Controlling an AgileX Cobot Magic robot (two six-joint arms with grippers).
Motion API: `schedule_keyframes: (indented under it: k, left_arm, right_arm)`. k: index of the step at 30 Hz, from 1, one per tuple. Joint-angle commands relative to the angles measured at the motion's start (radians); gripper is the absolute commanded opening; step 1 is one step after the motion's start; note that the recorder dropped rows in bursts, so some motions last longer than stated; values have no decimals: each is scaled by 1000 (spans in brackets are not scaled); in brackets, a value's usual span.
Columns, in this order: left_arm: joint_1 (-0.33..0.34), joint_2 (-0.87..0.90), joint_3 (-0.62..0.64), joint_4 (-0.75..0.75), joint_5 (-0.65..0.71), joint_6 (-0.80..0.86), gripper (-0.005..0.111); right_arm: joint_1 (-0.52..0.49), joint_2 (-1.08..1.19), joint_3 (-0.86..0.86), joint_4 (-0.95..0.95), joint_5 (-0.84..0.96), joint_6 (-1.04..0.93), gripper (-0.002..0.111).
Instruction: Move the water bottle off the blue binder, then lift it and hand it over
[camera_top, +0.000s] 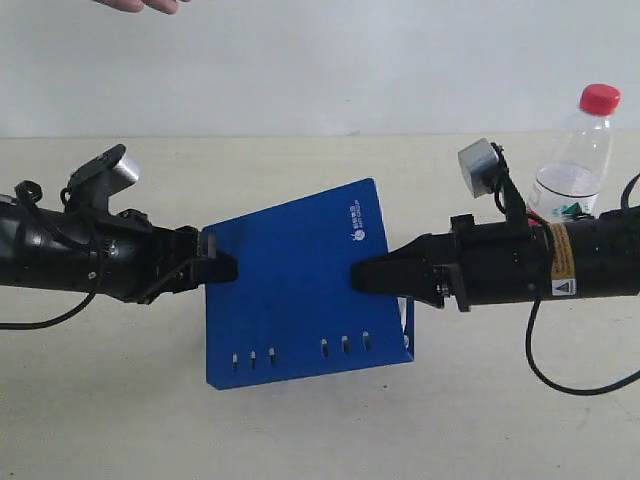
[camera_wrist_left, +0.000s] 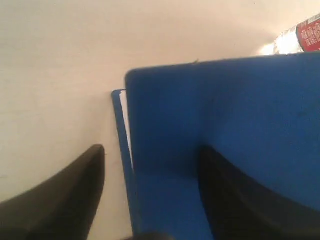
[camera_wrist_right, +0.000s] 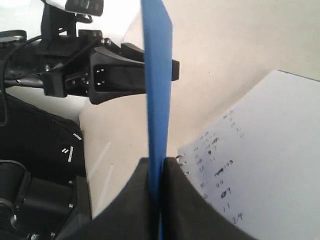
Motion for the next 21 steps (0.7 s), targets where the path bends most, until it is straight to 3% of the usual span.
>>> schedule_keyframes:
  k: [1,6,8,11,16,21]
  left_arm:
    - [1,-5,-2,-1,86,-4,62]
    - [1,-5,-2,-1,130,53,63]
    - [1,-5,-2,-1,148,84,58]
    - [1,-5,-2,-1,186,135,42]
    - [1,-5,-2,-1,252,207,5]
    - [1,-5,-2,-1,307,256,4]
  right_arm:
    - [-1,-21,-1,-122,27,43,0]
    - [-1,-21,-1,-167,20,76,0]
    - [-1,-21,-1,-173,20,76,0]
    - [-1,-21,-1,-185,27,93,0]
    - [-1,-21,-1,-185,60,127,0]
    - [-1,-21,-1,-185,59,125,0]
